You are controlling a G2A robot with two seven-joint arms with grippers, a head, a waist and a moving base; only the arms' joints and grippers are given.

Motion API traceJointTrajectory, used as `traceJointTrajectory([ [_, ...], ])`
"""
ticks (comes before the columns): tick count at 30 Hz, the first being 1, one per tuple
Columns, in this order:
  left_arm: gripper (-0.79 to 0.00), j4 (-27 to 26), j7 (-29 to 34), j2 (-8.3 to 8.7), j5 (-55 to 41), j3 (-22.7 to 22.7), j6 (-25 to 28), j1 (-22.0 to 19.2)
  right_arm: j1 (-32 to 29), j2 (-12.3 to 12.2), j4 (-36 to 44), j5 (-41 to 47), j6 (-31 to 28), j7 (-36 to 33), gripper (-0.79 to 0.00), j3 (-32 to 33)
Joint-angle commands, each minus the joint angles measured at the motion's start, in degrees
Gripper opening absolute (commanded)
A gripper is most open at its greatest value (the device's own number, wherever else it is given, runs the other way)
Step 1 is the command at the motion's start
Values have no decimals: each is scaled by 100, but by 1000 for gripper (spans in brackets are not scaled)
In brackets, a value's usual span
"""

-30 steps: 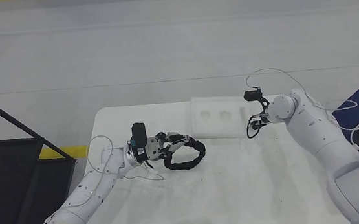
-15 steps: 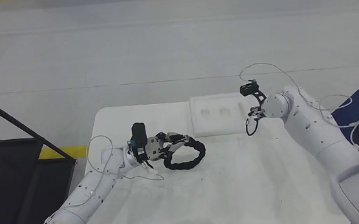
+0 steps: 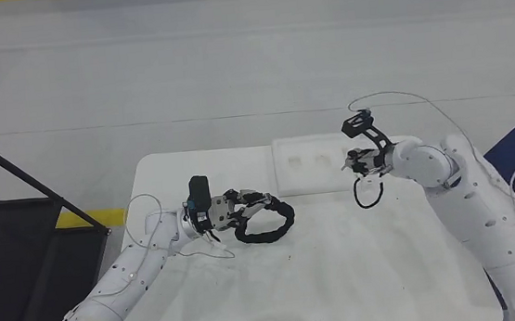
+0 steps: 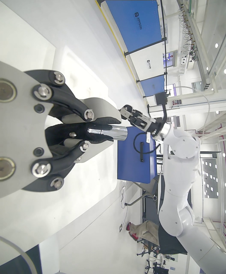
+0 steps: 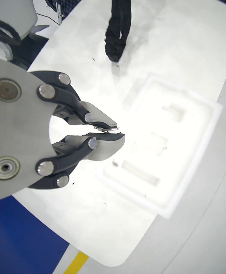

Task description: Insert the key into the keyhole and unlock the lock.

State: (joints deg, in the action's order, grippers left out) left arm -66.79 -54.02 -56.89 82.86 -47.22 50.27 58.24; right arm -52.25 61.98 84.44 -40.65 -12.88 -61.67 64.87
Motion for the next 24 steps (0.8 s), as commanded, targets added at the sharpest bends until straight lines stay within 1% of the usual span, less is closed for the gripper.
traceJointTrajectory([
  [1,-785,0,0,0,0,0,0,0,-358,-70,448,273,-69,25,-785,352],
  [4,-785,0,0,0,0,0,0,0,-751,-126,685,852,-289,181,-785,684],
  [6,-785,0,0,0,0,0,0,0,-912,-148,695,1209,-445,301,-785,843],
  [11,-785,0,0,0,0,0,0,0,-1151,-152,732,2024,-825,616,-785,948],
  [15,-785,0,0,0,0,0,0,0,-1163,-159,857,2247,-998,728,-785,962],
  [24,-785,0,0,0,0,0,0,0,-1162,-161,860,2256,-1007,731,-785,964],
])
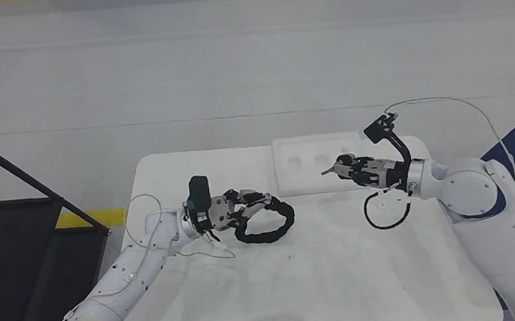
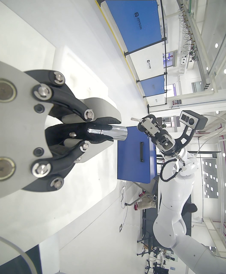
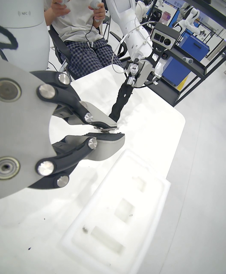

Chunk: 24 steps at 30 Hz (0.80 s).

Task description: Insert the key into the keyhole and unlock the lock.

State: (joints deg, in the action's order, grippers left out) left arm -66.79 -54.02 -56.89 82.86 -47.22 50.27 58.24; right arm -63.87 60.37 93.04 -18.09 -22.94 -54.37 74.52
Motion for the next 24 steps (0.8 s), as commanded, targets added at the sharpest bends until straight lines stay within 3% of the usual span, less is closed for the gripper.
traceJointTrajectory([
  [1,-785,0,0,0,0,0,0,0,0,0,0,0,0,0,-785,0],
  [6,-785,-12,26,-2,-12,-2,-32,11,-77,5,70,125,153,80,-785,-32],
  [9,-785,-275,132,-31,-75,-20,-334,91,-95,-6,395,207,304,-207,-785,-122],
  [14,-785,-518,-418,-93,325,89,-757,100,-202,-43,1164,225,667,-648,-785,-193],
  [24,-785,20,-1449,-389,1068,537,-2164,-187,-672,-138,2387,-295,1063,-705,-785,-42],
])
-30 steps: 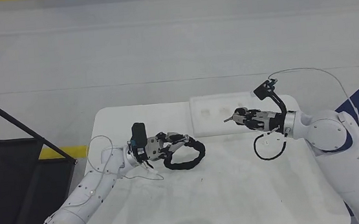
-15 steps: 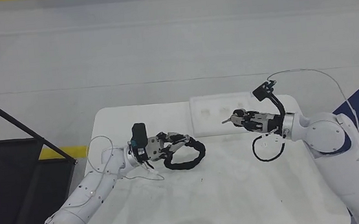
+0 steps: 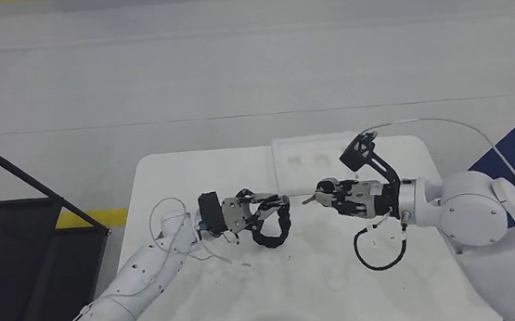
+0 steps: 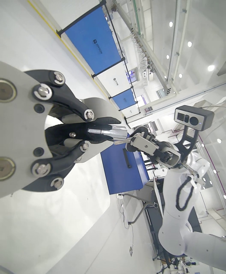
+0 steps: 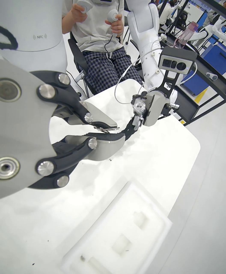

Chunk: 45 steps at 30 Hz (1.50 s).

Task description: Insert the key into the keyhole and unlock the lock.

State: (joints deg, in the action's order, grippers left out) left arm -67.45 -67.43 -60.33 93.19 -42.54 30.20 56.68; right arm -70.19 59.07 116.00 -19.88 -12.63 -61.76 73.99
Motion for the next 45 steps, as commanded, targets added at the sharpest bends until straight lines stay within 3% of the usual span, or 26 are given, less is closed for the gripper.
traceJointTrajectory([
  [1,-785,168,-192,-81,90,115,-330,-57,-80,-16,183,-258,78,68,-785,20],
  [9,-785,756,-1089,-364,85,369,-1219,-215,-266,-46,625,-872,-185,386,-785,-122],
  [21,-785,781,-1124,-374,83,377,-1230,-222,-311,-47,661,-956,-299,595,-785,-141],
  [25,-785,608,-876,-350,141,308,-1135,-162,-392,-71,882,-1066,-475,652,-785,-99],
  [33,-785,603,-1446,-366,277,280,-1070,-118,-539,-110,1271,-1043,-634,680,-785,-36],
  [45,-785,861,-1956,-538,293,379,-1324,-189,-685,-121,1633,-1906,-369,891,-785,-300],
])
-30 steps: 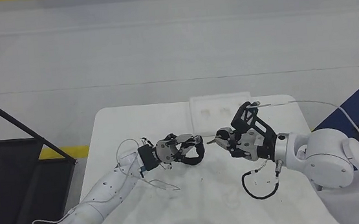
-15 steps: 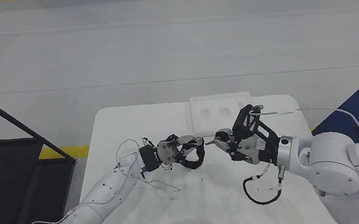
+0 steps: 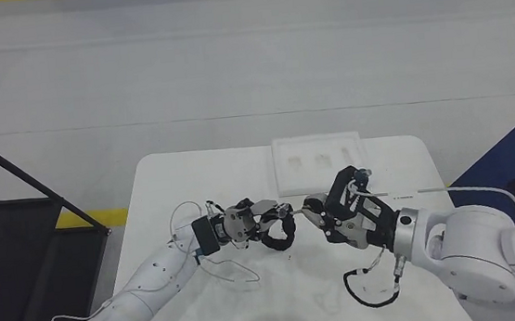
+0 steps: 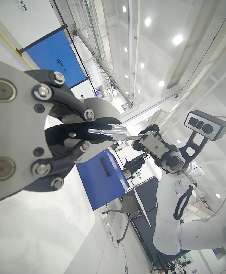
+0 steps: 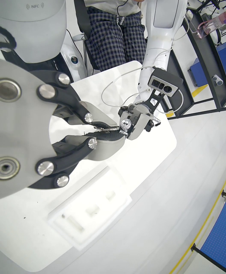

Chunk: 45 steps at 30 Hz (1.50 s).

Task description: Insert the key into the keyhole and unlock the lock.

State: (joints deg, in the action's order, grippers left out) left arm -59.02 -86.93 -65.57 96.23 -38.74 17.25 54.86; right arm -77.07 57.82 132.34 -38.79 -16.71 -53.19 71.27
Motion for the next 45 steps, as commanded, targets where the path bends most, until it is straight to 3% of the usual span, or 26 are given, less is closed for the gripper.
traceJointTrajectory([
  [1,-785,30,-9,-28,-26,-7,-73,-5,0,7,-7,-2,77,68,-785,-53],
  [15,-785,114,65,-133,17,-146,-688,65,-45,37,-52,150,645,324,-785,-134],
  [45,-785,182,184,-225,214,-359,-606,152,127,68,-345,237,852,330,-785,-327],
])
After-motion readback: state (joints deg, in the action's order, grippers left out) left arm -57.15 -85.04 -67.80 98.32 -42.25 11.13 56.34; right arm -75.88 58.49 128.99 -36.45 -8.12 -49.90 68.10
